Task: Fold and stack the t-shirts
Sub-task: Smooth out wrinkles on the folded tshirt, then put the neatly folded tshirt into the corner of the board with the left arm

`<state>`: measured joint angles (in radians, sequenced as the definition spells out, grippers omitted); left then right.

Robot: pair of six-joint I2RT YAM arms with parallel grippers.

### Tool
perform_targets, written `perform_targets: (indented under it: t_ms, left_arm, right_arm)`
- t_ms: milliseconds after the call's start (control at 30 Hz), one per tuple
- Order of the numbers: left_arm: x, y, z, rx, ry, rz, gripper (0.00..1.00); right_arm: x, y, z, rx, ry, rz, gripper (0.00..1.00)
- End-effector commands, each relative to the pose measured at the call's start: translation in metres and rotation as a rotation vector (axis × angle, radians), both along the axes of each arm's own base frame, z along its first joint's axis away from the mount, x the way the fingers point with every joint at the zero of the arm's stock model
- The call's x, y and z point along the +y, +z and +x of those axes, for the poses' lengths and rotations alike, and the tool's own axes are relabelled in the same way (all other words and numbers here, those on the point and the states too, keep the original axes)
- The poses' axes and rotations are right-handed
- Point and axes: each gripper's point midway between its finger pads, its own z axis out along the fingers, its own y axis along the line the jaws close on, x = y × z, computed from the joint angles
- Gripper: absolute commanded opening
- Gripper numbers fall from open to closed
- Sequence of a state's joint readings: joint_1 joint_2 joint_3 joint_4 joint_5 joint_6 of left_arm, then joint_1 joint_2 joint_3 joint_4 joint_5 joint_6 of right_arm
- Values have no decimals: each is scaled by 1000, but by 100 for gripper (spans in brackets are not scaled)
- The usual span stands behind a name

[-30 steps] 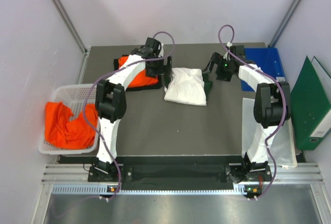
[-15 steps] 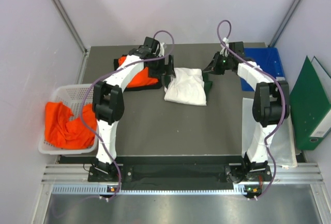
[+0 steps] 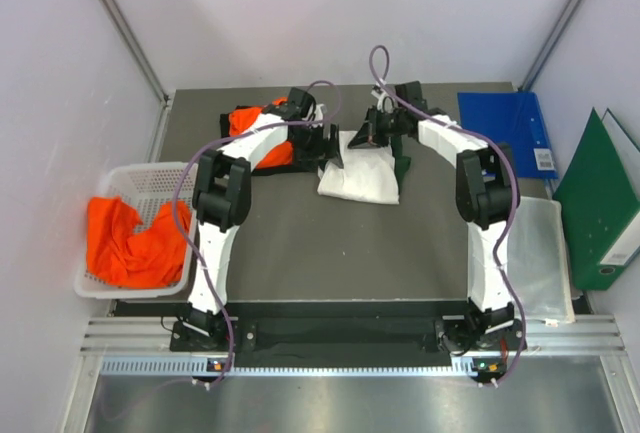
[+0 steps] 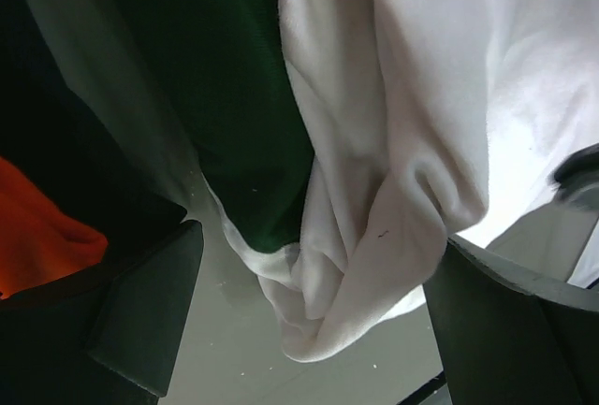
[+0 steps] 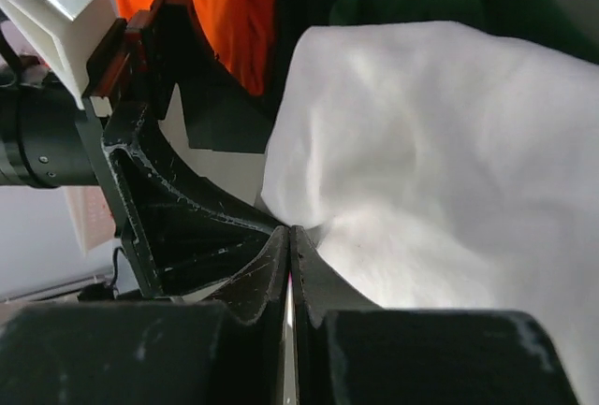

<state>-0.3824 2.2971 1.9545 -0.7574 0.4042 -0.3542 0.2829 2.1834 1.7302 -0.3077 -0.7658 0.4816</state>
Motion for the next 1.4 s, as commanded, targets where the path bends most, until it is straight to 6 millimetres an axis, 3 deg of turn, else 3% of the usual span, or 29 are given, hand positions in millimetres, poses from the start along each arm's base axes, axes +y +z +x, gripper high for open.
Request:
perform_targets:
  t_ms: [0,200,300,433,467,533,567,600,667,700,733,800,1067,1100,1133,1167,1200,1267,1333,1367]
  left_arm:
    - [-8,2,5,-15,-9,-26,99]
    - [-24,-14,7,7,-41,-68,99]
    - [-34,-28,5,34,-78,-75,86]
    - [-34,-56,1,91,-90,-59,55]
    - [-33,-60,0,97,-90,-48,43]
    - [-28,-66,3,98,-81,-20,20]
    - [-27,-67,3,96,-84,-10,0]
    - [-25,-66,4,96,-82,-2,0]
    - [-22,-57,8,64,-76,15,0]
    - [-23,-49,12,39,-76,11,0]
    - [-23,-35,18,-1,-68,9,0]
    - [-27,-7,28,-65,-61,-18,0]
    - [-49,97,69,-290,-5,-169,0]
    - [-49,114,73,-323,10,-186,0]
    - [-49,123,77,-340,34,-197,0]
    - [-45,134,83,-377,59,-189,0]
    - [-40,147,86,-402,79,-188,0]
    - [-29,164,92,-442,110,-179,0]
    - [-10,174,100,-457,146,-181,0]
    - [13,186,107,-462,177,-187,0]
  right_arm:
    - [13,3,3,3,41,40,0]
    - [7,-9,3,34,18,8,0]
    - [5,-10,4,34,8,-1,0]
    - [1,-5,8,23,-9,0,1]
    - [0,0,10,6,-15,1,1]
    - [-6,14,13,-24,-37,-1,11]
    - [-11,17,15,-38,-58,-15,17]
    - [-15,33,16,-75,-77,-18,34]
    - [-30,43,20,-106,-132,-50,53]
    - [-36,62,18,-150,-149,-58,80]
    - [-43,64,16,-163,-170,-82,99]
    - [-58,81,14,-230,-216,-135,100]
    - [-98,51,-21,-170,-277,-251,100]
    - [-102,59,-24,-188,-293,-248,100]
    - [-106,49,-32,-166,-297,-259,100]
    - [-109,54,-37,-174,-303,-254,100]
    - [-112,44,-44,-149,-304,-263,100]
    - [-114,44,-50,-152,-305,-261,100]
    - [-116,34,-58,-129,-303,-268,100]
    - [-116,28,-64,-116,-303,-266,100]
